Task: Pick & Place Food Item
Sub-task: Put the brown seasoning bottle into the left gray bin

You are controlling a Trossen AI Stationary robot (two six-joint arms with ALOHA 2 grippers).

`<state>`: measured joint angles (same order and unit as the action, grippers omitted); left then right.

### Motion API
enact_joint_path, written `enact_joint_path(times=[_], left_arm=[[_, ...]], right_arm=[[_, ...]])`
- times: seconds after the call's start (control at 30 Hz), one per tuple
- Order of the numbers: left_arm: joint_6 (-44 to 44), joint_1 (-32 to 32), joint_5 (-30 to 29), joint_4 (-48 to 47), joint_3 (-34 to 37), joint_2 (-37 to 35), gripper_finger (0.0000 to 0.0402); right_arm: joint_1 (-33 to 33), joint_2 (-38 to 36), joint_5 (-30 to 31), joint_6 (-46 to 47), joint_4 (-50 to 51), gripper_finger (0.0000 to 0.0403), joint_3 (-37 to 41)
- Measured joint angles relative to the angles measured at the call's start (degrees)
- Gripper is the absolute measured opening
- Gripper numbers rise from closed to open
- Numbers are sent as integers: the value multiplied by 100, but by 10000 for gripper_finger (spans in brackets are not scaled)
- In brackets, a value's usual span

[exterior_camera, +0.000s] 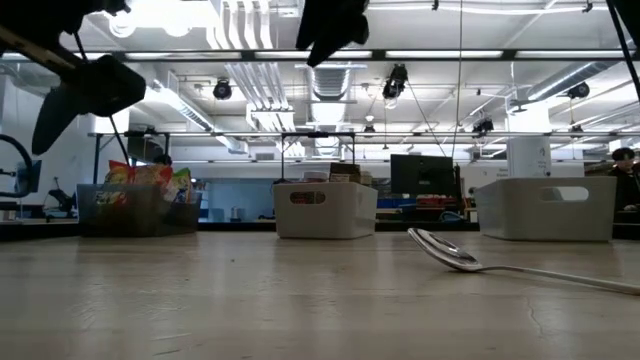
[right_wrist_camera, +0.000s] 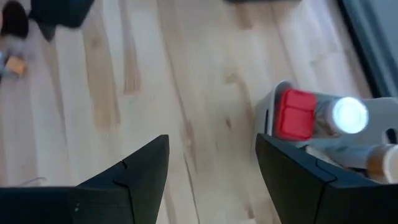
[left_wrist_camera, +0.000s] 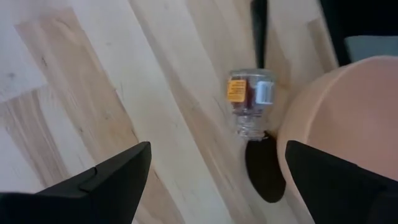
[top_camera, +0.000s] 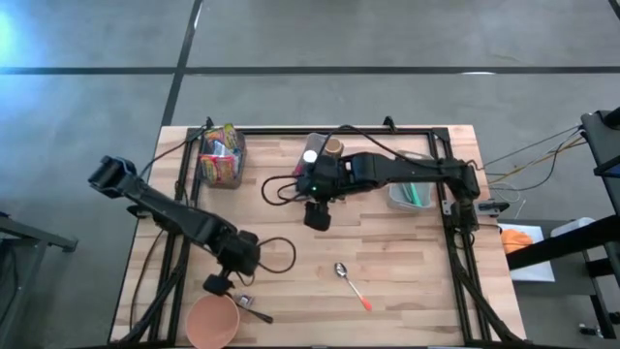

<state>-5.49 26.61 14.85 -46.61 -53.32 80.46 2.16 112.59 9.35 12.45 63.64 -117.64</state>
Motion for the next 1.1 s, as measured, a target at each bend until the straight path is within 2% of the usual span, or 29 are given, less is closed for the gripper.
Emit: enact_joint_path(times=[0.23, 0.57, 0.87, 1.0, 1.1], left_arm=[[-450, 259, -353, 39, 0, 268, 377], [-1563, 443, -640, 722, -27, 307, 377], [-1601, 949, -927, 750, -457, 926, 377], [-1610, 1147, -1327, 753, -644, 1230, 377], [-1737, 1171, -1358, 758, -697, 1418, 377]], right_arm=[[311, -39, 548, 391, 9, 239, -514], [538, -50, 588, 702, 112, 239, -1014], [868, -130, 756, 1035, 319, 239, -1063], [1095, -321, 1168, 1216, 475, 239, -1063], [1241, -459, 1436, 1343, 511, 239, -1060]])
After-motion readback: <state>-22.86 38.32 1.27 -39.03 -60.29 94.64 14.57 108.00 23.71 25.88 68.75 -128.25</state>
